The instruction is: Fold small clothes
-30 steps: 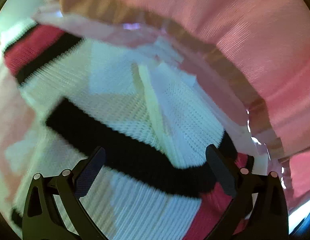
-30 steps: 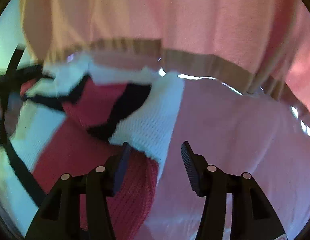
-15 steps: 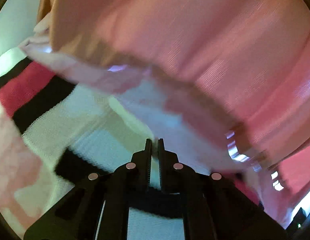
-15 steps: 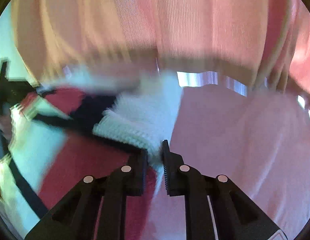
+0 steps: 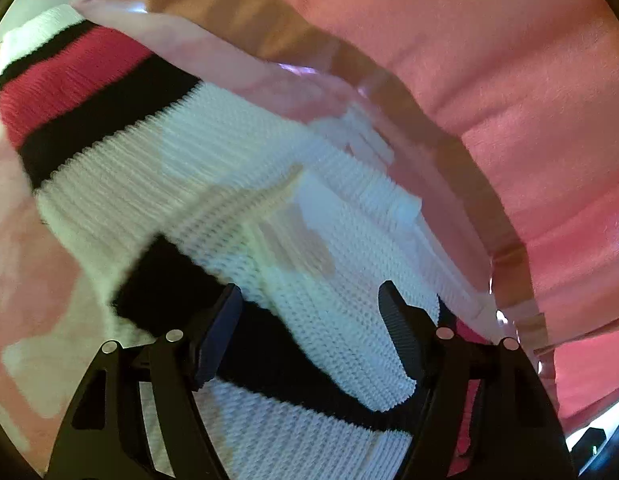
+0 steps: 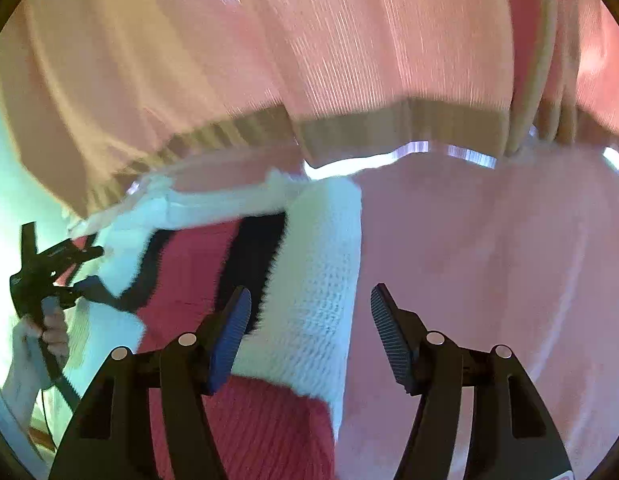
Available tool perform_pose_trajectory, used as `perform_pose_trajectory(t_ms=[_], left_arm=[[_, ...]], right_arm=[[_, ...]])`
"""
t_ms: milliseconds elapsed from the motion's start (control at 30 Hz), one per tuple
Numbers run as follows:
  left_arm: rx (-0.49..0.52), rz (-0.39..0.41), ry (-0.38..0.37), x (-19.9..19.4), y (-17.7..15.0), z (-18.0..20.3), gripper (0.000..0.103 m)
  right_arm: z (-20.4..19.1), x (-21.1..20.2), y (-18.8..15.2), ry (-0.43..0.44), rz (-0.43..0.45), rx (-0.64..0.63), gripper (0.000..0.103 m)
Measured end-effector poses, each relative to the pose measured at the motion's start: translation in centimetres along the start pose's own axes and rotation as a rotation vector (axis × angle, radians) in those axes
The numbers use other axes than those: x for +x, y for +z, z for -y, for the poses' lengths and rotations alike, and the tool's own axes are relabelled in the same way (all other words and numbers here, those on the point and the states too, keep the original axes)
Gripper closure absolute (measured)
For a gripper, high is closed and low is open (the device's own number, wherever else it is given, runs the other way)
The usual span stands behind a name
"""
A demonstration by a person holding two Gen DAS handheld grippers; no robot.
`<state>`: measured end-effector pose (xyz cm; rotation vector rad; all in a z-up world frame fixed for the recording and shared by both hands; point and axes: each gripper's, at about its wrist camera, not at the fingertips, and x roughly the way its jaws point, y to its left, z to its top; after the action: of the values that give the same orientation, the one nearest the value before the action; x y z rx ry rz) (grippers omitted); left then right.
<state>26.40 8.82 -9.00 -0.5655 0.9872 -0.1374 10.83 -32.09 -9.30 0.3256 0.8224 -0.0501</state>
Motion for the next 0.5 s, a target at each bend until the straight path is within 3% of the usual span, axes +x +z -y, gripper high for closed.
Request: perform_pose_trajectory(t_ms=[33,100,133,167,300,367,467,500], left_arm=[[0.037,0.018,0.018,0.3,-0.3,0.7,0.041],[0.091,0.013,0.024,0.7,-0.6,1.6,0.075],[0.100,0.007,0.018,1.0,-0.7,1.8,0.084],[0.100,0.009,0.012,1.0,-0.6,1.9,0.093],[0.123,0.053,0.022,0.3,-0.4,1.9,0.094],[0.123,0.038,0.043,0.8,-0.4,1.4,0.094],[0.134,0.023,0.047,1.4,-0.5,1.1,0.093],[0.136,0.020,0.044,1.3,-0.5,1.2,0.093]], right_arm=[[0.3,1.3,-0.1,0.000,-0.027,0.009,0.042],[0.6,3.9,-0.4,0.001,-0.086,0.024,0.051],[0.5,4.5,-0.6,0.016,-0.100,0.032,0.078],[0.6,5.0,-0.5,0.031,-0.101,0.043,0.083],[-0.4,1.3,0.5,0.092,0.032,0.052,0.088],[-0.2,0.4,0.6,0.054,0.063,0.035,0.088],[2.3,3.8,-0.9,-0.012,-0.084,0.121,0.087],[2.4,4.2,-1.0,-0.008,-0.094,0.134,0.087]])
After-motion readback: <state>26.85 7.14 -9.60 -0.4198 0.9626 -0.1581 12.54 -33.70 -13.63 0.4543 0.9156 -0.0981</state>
